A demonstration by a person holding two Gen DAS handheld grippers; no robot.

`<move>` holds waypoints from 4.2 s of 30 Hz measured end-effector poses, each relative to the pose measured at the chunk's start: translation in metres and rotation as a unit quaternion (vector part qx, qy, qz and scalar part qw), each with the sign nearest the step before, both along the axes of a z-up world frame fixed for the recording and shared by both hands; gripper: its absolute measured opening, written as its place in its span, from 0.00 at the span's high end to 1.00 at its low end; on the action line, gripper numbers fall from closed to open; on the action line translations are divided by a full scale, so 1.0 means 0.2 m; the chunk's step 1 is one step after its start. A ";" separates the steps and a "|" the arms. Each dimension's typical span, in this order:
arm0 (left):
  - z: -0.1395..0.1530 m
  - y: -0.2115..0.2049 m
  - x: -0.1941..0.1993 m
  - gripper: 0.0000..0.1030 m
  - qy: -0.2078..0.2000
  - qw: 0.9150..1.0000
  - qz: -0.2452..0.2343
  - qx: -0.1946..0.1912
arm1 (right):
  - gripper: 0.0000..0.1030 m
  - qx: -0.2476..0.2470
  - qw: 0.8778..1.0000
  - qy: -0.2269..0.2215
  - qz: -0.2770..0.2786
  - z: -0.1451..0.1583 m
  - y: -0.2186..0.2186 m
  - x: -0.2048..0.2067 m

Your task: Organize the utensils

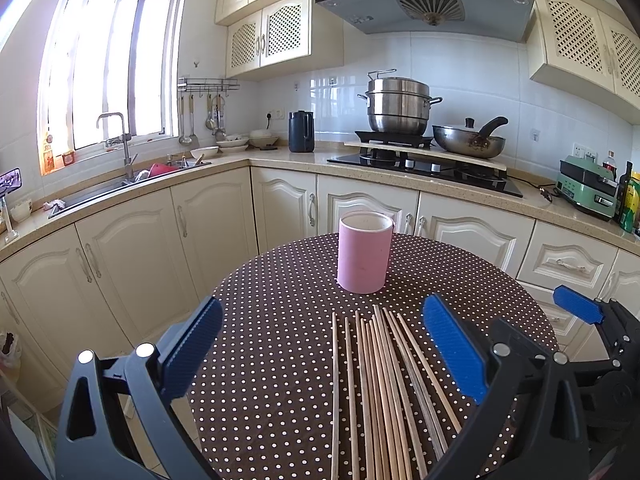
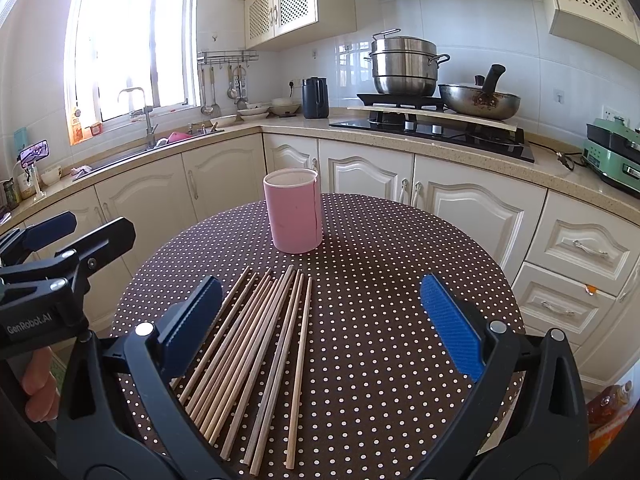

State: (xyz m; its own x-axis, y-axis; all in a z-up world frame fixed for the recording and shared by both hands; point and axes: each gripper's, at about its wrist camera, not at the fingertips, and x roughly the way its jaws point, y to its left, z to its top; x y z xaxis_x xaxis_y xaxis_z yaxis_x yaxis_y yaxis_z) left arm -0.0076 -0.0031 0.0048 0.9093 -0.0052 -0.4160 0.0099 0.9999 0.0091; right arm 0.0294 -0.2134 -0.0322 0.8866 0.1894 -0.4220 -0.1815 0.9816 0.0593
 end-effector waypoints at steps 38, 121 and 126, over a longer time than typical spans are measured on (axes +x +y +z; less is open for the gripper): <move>-0.43 0.09 0.34 0.04 0.236 0.971 -0.003 -0.033 | 0.06 -0.013 0.984 0.173 -0.044 -0.34 0.02 0.25; -0.66 0.20 0.83 0.41 0.321 0.946 0.017 -0.041 | 0.94 0.009 0.977 0.211 -0.007 -0.50 0.07 0.47; -0.68 0.20 0.85 0.41 0.334 0.941 0.036 -0.031 | 0.94 0.008 0.977 0.211 -0.007 -0.50 0.07 0.46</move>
